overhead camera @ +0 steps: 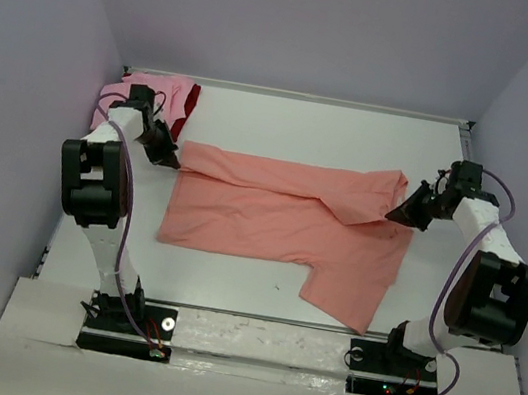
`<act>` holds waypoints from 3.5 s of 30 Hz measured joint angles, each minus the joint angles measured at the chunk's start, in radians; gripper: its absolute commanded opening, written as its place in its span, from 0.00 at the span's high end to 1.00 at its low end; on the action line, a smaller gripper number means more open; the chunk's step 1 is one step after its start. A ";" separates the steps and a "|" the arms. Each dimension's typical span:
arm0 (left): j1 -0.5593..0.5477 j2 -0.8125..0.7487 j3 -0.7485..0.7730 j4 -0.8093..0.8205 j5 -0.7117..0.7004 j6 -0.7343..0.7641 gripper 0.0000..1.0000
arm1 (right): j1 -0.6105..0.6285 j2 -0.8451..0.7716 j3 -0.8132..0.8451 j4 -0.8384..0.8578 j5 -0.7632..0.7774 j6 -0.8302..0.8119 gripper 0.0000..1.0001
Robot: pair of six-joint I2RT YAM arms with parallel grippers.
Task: Fold and stack the t-shirts
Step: Fold the flattened tshirt in 1/3 of the way
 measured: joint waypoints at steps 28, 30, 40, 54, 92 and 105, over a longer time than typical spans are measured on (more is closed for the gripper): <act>-0.064 0.006 0.095 -0.011 -0.003 0.031 0.34 | 0.059 0.113 0.152 -0.064 0.135 -0.061 0.27; -0.064 -0.043 0.095 0.012 0.009 0.029 0.34 | 0.059 0.122 0.153 -0.040 0.117 -0.060 0.28; -0.064 -0.086 0.101 0.057 0.075 0.025 0.35 | 0.059 0.220 0.171 0.067 0.084 -0.067 0.65; -0.104 0.000 0.084 0.140 0.202 0.002 1.00 | 0.059 0.389 0.309 0.145 0.062 -0.060 1.00; -0.186 0.166 0.216 0.009 0.093 0.073 0.73 | 0.060 0.575 0.446 0.182 0.359 -0.076 1.00; -0.186 0.192 0.249 0.015 -0.022 0.088 0.53 | 0.060 0.575 0.449 0.173 0.351 -0.076 1.00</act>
